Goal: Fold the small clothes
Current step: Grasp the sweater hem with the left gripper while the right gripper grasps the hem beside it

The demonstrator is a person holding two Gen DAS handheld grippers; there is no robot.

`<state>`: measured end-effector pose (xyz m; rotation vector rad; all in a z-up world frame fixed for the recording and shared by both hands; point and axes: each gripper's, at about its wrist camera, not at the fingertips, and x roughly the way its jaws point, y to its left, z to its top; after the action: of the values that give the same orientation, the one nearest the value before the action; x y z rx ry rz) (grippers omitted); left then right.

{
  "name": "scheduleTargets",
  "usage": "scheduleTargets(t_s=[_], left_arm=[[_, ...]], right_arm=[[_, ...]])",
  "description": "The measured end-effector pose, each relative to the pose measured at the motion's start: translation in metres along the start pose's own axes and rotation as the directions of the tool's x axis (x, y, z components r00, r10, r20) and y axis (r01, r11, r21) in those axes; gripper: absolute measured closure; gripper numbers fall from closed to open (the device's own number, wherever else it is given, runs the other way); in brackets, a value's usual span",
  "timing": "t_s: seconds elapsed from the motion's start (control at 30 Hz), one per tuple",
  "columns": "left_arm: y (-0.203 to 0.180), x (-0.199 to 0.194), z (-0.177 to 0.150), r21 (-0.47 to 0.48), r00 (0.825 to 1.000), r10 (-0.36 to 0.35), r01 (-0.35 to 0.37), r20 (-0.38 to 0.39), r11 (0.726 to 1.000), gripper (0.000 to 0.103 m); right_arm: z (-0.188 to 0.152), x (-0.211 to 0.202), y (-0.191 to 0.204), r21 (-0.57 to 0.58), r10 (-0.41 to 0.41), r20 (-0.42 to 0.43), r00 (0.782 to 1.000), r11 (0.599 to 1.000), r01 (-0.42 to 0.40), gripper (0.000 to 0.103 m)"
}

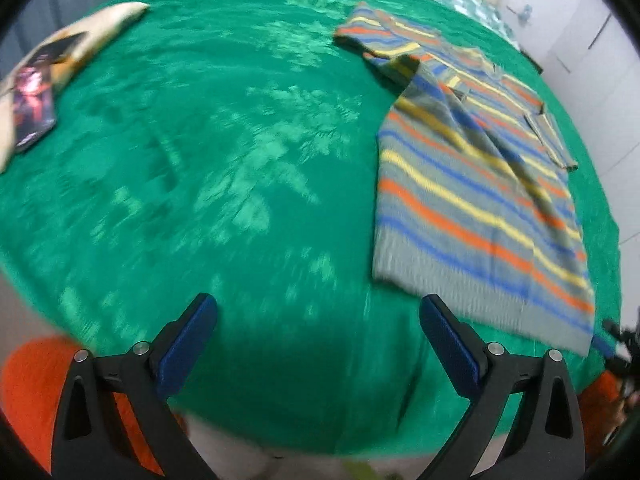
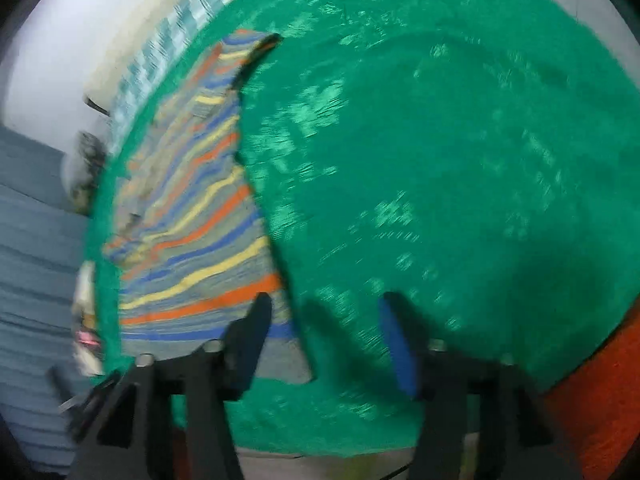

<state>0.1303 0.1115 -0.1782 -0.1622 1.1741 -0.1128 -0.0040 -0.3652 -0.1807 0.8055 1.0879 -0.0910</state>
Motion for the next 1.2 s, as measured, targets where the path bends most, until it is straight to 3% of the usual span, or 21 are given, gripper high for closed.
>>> scheduleTargets(t_s=[0.13,0.2,0.23,0.27,0.3,0.47,0.53,0.63,0.7,0.73,0.77,0.83,0.9,0.93,0.97,1.0,1.1,1.2], left_arm=[[-0.005,0.019,0.017,-0.010,0.997,-0.074,0.074,0.019,0.997,0.011],[-0.014,0.022,0.022,0.014,0.995,-0.095,0.095,0.031,0.995,0.028],[-0.021,0.025,0.024,0.032,0.994,-0.109,0.108,0.024,0.994,0.050],[-0.026,0.028,0.026,0.044,0.992,-0.129,0.128,0.006,0.991,0.091],[-0.030,0.030,0.027,0.046,0.986,-0.164,0.165,-0.016,0.985,0.098],[-0.022,-0.022,0.006,0.007,0.971,-0.233,0.234,-0.057,0.972,0.099],[-0.013,-0.039,-0.009,0.013,0.971,-0.222,0.224,-0.088,0.974,0.099],[-0.012,-0.033,-0.018,0.048,0.978,-0.175,0.182,-0.116,0.982,0.097],[-0.009,-0.025,-0.017,0.044,0.985,-0.148,0.152,-0.092,0.987,0.080],[-0.006,-0.019,-0.016,0.026,0.986,-0.147,0.149,-0.082,0.988,0.055],[-0.003,-0.016,-0.015,0.005,0.987,-0.147,0.147,-0.066,0.989,0.038],[0.001,-0.013,-0.015,-0.018,0.986,-0.162,0.161,-0.038,0.987,0.036],[-0.002,-0.006,-0.016,-0.023,0.979,-0.195,0.194,-0.056,0.981,0.044],[-0.009,0.000,-0.016,-0.007,0.974,-0.211,0.211,-0.079,0.977,0.077],[-0.015,0.005,-0.016,0.013,0.973,-0.206,0.209,-0.104,0.978,0.097],[-0.023,0.010,-0.017,0.046,0.975,-0.180,0.187,-0.131,0.981,0.099],[-0.022,-0.002,-0.019,0.065,0.981,-0.147,0.156,-0.129,0.986,0.100],[-0.007,-0.031,-0.018,0.041,0.979,-0.171,0.177,-0.108,0.983,0.100]], right_arm=[[-0.009,0.010,0.017,-0.060,0.073,-0.027,0.997,0.995,-0.074,0.046],[-0.011,0.013,0.022,-0.090,0.068,-0.024,0.997,0.993,-0.070,0.046],[-0.011,0.015,0.024,-0.108,0.056,-0.019,0.998,0.992,-0.058,0.046],[-0.012,0.017,0.026,-0.123,0.046,-0.018,0.999,0.991,-0.048,0.046],[-0.014,0.018,0.026,-0.140,0.035,-0.020,0.999,0.989,-0.037,0.046],[-0.021,0.008,0.027,-0.170,0.018,-0.043,0.999,0.985,-0.025,0.046],[-0.024,0.001,0.029,-0.194,0.008,-0.049,0.999,0.981,-0.017,0.046],[-0.030,0.003,0.030,-0.225,-0.007,-0.067,0.998,0.974,-0.009,0.042],[-0.029,0.012,0.029,-0.220,-0.013,-0.081,0.997,0.976,-0.005,0.042],[-0.028,0.013,0.027,-0.211,-0.013,-0.074,0.997,0.977,-0.003,0.042],[-0.027,0.013,0.026,-0.210,-0.004,-0.063,0.998,0.978,-0.010,0.042],[-0.026,0.012,0.026,-0.210,0.015,-0.042,0.999,0.977,-0.023,0.042],[-0.025,0.017,0.026,-0.215,0.054,-0.061,0.997,0.974,-0.066,0.042],[-0.024,0.024,0.028,-0.223,0.074,-0.082,0.994,0.971,-0.091,0.045],[-0.023,0.030,0.031,-0.235,0.077,-0.102,0.992,0.967,-0.099,0.071],[-0.022,0.037,0.033,-0.245,0.063,-0.123,0.990,0.965,-0.091,0.095],[-0.023,0.028,0.041,-0.271,-0.003,-0.137,0.991,0.962,-0.035,0.097],[-0.029,-0.003,0.048,-0.311,-0.025,-0.140,0.990,0.950,-0.020,0.098]])
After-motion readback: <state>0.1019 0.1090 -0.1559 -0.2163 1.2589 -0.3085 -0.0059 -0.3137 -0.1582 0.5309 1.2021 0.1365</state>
